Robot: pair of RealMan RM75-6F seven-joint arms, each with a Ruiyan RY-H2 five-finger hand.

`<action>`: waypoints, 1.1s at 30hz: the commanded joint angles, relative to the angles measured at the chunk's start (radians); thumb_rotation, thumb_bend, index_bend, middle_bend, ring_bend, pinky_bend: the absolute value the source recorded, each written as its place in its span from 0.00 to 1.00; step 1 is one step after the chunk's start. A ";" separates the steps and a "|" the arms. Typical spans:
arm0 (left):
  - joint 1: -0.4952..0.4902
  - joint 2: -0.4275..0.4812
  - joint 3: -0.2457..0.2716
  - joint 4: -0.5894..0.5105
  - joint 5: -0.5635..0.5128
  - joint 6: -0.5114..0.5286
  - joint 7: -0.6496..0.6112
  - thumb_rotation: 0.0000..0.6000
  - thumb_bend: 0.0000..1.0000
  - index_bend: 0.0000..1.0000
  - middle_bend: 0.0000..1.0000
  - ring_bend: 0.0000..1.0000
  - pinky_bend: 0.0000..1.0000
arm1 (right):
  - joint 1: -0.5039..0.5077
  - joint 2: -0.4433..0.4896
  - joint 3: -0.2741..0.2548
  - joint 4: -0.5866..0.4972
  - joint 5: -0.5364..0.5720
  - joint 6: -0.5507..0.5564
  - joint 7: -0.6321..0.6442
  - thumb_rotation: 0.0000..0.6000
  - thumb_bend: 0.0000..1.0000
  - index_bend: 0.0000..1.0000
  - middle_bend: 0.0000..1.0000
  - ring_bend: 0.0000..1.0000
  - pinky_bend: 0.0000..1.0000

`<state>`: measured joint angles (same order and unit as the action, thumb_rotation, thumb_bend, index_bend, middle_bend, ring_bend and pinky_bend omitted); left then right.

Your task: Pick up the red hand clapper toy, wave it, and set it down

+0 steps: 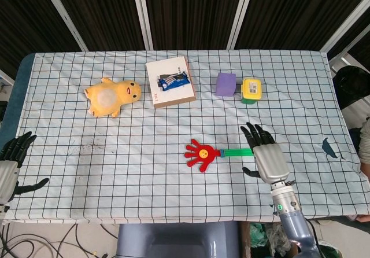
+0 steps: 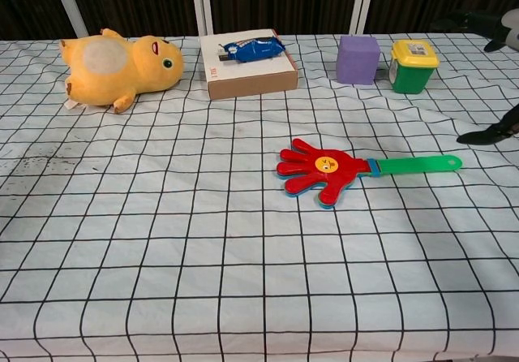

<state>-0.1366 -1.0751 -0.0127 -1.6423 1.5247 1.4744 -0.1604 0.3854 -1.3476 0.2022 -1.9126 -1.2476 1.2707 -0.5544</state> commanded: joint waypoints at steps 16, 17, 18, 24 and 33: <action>0.004 0.000 -0.010 -0.007 -0.009 -0.008 -0.002 1.00 0.00 0.00 0.00 0.00 0.00 | 0.089 -0.076 0.029 0.097 0.151 -0.060 -0.067 1.00 0.11 0.13 0.00 0.00 0.13; 0.004 0.000 -0.010 -0.007 -0.009 -0.008 -0.002 1.00 0.00 0.00 0.00 0.00 0.00 | 0.096 -0.083 0.031 0.105 0.161 -0.063 -0.073 1.00 0.12 0.14 0.00 0.00 0.13; 0.004 0.000 -0.011 -0.007 -0.010 -0.009 -0.002 1.00 0.00 0.00 0.00 0.00 0.00 | 0.104 -0.091 0.032 0.116 0.173 -0.069 -0.079 1.00 0.12 0.16 0.00 0.00 0.13; 0.004 0.001 -0.013 -0.008 -0.014 -0.014 -0.002 1.00 0.00 0.00 0.00 0.00 0.00 | 0.141 -0.142 0.040 0.178 0.228 -0.094 -0.092 1.00 0.18 0.29 0.06 0.00 0.13; 0.001 0.003 -0.015 -0.015 -0.023 -0.031 0.001 1.00 0.00 0.00 0.00 0.00 0.00 | 0.187 -0.202 0.040 0.232 0.308 -0.124 -0.119 1.00 0.18 0.38 0.10 0.00 0.13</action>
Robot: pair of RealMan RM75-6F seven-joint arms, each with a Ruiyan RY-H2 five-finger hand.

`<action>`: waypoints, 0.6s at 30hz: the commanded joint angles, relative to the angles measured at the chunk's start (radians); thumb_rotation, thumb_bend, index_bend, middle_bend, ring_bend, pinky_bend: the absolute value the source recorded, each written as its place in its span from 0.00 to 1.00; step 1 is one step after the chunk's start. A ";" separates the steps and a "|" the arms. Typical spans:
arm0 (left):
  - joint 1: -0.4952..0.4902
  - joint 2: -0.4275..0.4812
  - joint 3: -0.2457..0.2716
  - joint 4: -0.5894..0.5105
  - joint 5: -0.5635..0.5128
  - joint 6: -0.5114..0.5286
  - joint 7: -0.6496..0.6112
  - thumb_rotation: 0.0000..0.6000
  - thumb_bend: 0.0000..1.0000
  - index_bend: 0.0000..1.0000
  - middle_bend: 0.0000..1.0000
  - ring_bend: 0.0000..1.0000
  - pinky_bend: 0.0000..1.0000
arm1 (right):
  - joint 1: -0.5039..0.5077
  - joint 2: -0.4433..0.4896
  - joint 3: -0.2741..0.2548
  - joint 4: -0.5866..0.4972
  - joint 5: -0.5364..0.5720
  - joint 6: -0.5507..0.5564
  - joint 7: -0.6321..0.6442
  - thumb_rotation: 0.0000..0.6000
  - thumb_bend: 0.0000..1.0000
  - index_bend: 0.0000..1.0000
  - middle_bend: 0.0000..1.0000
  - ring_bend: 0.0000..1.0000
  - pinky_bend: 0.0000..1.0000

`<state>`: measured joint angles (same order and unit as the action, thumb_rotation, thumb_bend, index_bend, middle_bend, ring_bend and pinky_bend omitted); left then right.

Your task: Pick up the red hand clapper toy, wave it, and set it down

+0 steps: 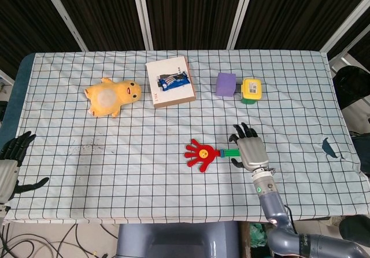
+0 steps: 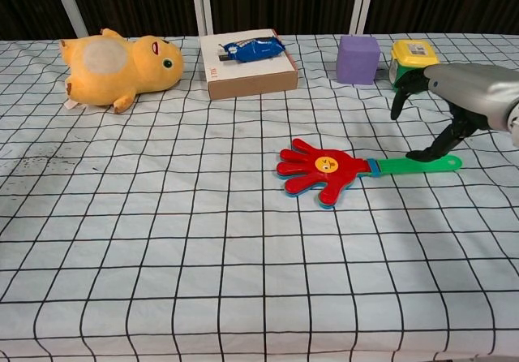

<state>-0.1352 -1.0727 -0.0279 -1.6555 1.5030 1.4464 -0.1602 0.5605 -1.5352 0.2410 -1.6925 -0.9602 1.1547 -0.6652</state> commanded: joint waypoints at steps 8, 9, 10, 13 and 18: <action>-0.001 0.007 -0.001 -0.011 -0.009 -0.013 -0.002 1.00 0.00 0.00 0.00 0.00 0.00 | 0.053 -0.070 0.012 0.063 0.112 -0.022 -0.035 1.00 0.18 0.38 0.10 0.00 0.13; -0.001 0.007 -0.001 -0.012 -0.010 -0.014 -0.003 1.00 0.00 0.00 0.00 0.00 0.00 | 0.057 -0.076 0.013 0.070 0.120 -0.024 -0.037 1.00 0.18 0.38 0.10 0.00 0.13; -0.001 0.008 -0.001 -0.012 -0.010 -0.015 -0.004 1.00 0.00 0.00 0.00 0.00 0.00 | 0.061 -0.083 0.013 0.077 0.129 -0.025 -0.038 1.00 0.18 0.38 0.10 0.00 0.13; -0.001 0.010 0.001 -0.015 -0.009 -0.019 -0.006 1.00 0.00 0.00 0.00 0.00 0.00 | 0.072 -0.103 0.016 0.099 0.154 -0.027 -0.042 1.00 0.18 0.39 0.10 0.00 0.13; -0.002 0.014 0.001 -0.020 -0.012 -0.025 -0.011 1.00 0.00 0.00 0.00 0.00 0.00 | 0.089 -0.134 0.020 0.138 0.182 -0.028 -0.040 1.00 0.18 0.42 0.11 0.00 0.13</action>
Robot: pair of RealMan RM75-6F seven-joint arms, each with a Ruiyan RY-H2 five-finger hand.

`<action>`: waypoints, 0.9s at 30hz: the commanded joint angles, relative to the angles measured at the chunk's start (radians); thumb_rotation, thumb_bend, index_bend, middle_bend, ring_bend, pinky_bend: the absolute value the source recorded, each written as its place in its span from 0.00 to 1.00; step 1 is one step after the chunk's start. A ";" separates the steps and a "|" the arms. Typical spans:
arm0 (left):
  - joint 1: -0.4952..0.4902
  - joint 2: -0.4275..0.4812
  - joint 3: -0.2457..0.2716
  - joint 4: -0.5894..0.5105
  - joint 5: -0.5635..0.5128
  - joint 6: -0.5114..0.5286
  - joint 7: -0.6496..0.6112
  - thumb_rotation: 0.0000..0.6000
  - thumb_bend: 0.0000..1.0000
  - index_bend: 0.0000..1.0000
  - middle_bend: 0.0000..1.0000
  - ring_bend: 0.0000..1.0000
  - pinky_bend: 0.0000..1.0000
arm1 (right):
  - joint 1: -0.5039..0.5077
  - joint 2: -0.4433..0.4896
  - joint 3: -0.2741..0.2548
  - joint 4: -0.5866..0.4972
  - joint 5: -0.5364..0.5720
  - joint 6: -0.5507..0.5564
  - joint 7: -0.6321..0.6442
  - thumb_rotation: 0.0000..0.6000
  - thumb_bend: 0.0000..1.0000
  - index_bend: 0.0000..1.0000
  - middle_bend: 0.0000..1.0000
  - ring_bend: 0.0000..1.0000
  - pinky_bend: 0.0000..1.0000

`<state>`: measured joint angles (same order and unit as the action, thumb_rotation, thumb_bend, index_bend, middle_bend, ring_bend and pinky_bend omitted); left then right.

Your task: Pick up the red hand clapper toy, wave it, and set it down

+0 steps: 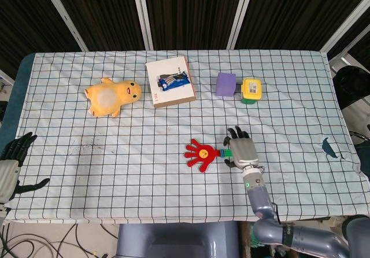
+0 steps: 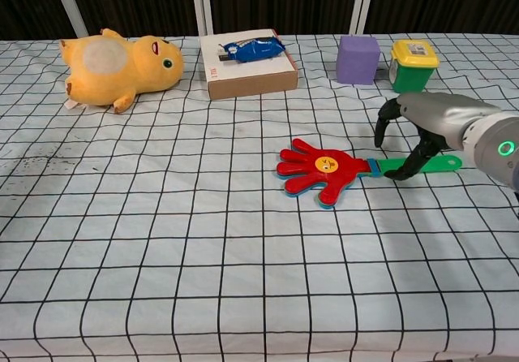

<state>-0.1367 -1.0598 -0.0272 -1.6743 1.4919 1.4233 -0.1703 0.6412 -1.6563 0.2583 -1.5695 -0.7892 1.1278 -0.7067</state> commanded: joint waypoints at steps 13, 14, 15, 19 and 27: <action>-0.002 0.008 0.003 -0.011 -0.002 -0.016 -0.011 1.00 0.00 0.00 0.00 0.00 0.00 | 0.040 -0.056 -0.001 0.063 0.050 -0.007 0.001 1.00 0.21 0.44 0.11 0.00 0.13; -0.002 0.008 0.003 -0.012 -0.003 -0.017 -0.012 1.00 0.00 0.00 0.00 0.00 0.00 | 0.041 -0.057 -0.001 0.065 0.054 -0.008 0.001 1.00 0.22 0.45 0.11 0.00 0.13; -0.002 0.009 0.002 -0.012 -0.003 -0.017 -0.013 1.00 0.00 0.00 0.00 0.00 0.00 | 0.043 -0.058 -0.001 0.066 0.056 -0.008 0.001 1.00 0.22 0.45 0.12 0.00 0.13; -0.002 0.010 0.002 -0.014 -0.005 -0.020 -0.013 1.00 0.00 0.00 0.00 0.00 0.00 | 0.048 -0.061 -0.003 0.070 0.062 -0.007 0.001 1.00 0.24 0.46 0.12 0.00 0.13; -0.003 0.012 0.001 -0.018 -0.008 -0.024 -0.016 1.00 0.00 0.00 0.00 0.00 0.00 | 0.057 -0.067 -0.008 0.071 0.069 -0.004 0.000 1.00 0.27 0.47 0.12 0.00 0.13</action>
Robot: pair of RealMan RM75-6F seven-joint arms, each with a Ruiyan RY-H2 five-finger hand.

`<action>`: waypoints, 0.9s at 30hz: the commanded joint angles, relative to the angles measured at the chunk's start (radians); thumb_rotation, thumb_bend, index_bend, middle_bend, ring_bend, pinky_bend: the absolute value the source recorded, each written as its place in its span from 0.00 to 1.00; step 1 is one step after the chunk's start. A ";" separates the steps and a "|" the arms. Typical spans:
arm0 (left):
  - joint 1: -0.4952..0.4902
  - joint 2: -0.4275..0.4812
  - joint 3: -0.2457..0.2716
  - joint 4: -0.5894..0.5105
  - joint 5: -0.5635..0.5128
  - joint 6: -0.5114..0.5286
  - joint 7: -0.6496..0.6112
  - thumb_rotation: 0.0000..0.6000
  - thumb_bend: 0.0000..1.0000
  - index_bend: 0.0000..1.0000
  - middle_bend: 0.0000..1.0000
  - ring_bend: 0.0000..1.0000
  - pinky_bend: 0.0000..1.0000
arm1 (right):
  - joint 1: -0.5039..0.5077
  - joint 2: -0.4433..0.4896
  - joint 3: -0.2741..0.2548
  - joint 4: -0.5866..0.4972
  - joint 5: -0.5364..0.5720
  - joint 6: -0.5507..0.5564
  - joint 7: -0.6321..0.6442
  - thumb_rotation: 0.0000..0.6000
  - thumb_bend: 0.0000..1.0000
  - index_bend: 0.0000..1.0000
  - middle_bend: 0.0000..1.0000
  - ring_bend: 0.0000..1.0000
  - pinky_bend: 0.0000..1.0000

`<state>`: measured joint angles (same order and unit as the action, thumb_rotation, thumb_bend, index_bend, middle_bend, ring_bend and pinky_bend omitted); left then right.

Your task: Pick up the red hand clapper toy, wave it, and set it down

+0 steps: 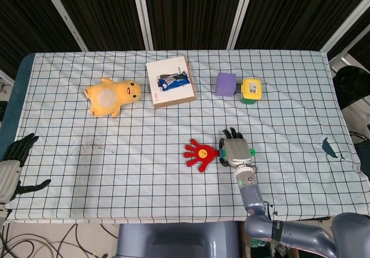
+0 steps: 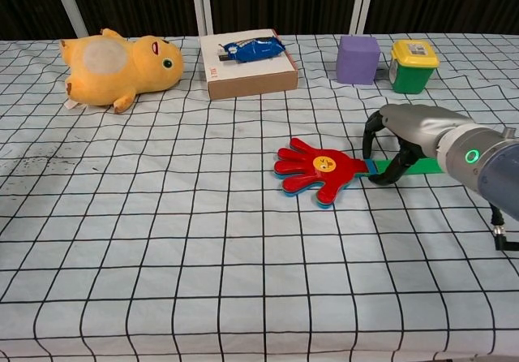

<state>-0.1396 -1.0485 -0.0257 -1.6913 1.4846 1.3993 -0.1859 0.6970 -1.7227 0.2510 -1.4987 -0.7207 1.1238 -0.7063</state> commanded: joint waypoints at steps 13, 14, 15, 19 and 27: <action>0.000 0.003 0.000 -0.003 0.000 -0.003 -0.006 1.00 0.00 0.00 0.00 0.00 0.00 | -0.004 0.006 -0.009 -0.016 -0.039 0.024 0.038 1.00 0.46 0.65 0.25 0.07 0.13; 0.001 0.003 0.000 -0.003 0.000 -0.003 -0.006 1.00 0.00 0.00 0.00 0.00 0.00 | -0.006 0.008 -0.010 -0.020 -0.045 0.027 0.042 1.00 0.47 0.66 0.26 0.08 0.13; 0.001 0.003 0.000 -0.003 0.001 -0.003 -0.007 1.00 0.00 0.00 0.00 0.00 0.00 | -0.007 0.010 -0.010 -0.023 -0.048 0.029 0.045 1.00 0.48 0.68 0.28 0.09 0.13; 0.001 0.004 0.001 -0.005 0.002 -0.004 -0.010 1.00 0.00 0.00 0.00 0.00 0.00 | -0.013 0.019 -0.014 -0.043 -0.071 0.041 0.060 1.00 0.51 0.70 0.32 0.13 0.13; 0.003 0.008 0.004 -0.007 0.004 -0.006 -0.017 1.00 0.00 0.00 0.00 0.00 0.00 | -0.029 0.046 -0.023 -0.081 -0.105 0.051 0.093 1.00 0.59 0.77 0.49 0.34 0.36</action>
<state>-0.1369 -1.0409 -0.0218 -1.6985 1.4887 1.3936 -0.2029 0.6696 -1.6797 0.2296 -1.5763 -0.8228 1.1732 -0.6154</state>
